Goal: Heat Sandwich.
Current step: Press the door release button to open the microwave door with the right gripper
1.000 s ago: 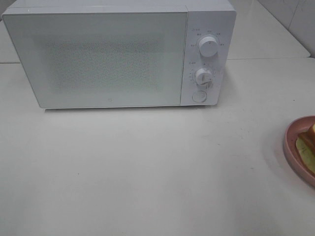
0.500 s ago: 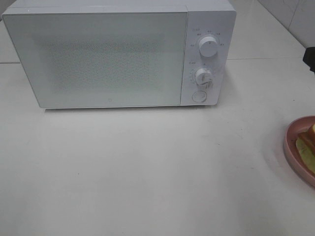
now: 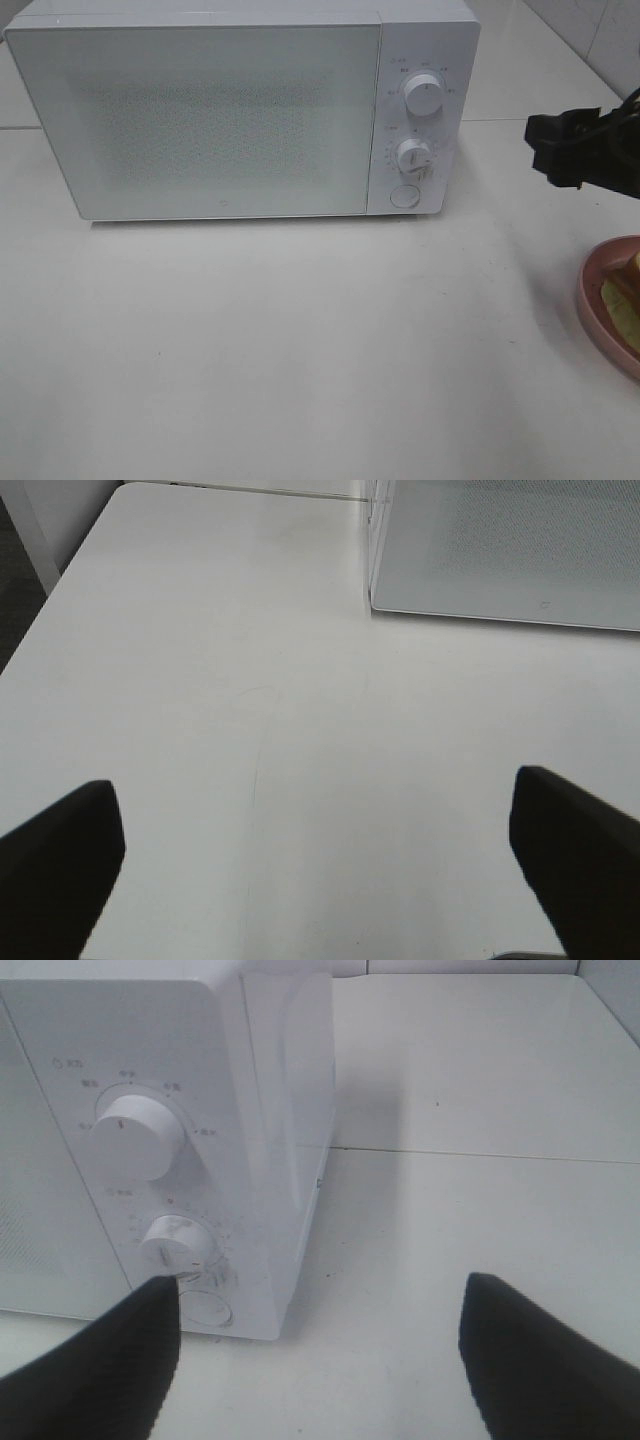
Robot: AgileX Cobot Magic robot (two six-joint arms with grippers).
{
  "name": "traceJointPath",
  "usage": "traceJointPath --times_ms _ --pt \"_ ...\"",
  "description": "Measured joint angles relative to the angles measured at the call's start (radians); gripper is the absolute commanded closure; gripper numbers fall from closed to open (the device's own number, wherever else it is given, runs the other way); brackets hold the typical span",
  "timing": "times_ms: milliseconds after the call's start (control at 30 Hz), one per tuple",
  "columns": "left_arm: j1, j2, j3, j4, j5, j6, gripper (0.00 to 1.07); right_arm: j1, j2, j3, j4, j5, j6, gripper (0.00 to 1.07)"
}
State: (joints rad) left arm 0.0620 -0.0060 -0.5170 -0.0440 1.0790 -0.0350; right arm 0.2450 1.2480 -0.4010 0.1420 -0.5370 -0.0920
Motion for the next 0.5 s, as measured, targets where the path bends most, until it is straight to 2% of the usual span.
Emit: traceJointPath --times_ms 100,133,200,267,500 --pt "0.000 0.000 0.000 0.000 0.000 0.000 0.07 0.056 0.038 0.000 0.113 -0.044 -0.092 0.32" --pt "0.000 0.000 0.000 0.000 0.000 0.000 0.07 0.097 0.060 0.000 0.187 -0.076 -0.155 0.32" --pt "0.000 0.000 0.000 0.000 0.000 0.000 0.07 0.117 0.068 0.000 0.214 -0.096 -0.182 0.32" --pt "0.000 0.000 0.000 0.000 0.000 0.000 0.07 0.171 0.096 0.000 0.299 -0.154 -0.237 0.32" --pt "0.000 0.000 0.000 0.000 0.000 0.000 0.07 0.256 0.159 0.013 0.363 -0.260 -0.268 0.32"
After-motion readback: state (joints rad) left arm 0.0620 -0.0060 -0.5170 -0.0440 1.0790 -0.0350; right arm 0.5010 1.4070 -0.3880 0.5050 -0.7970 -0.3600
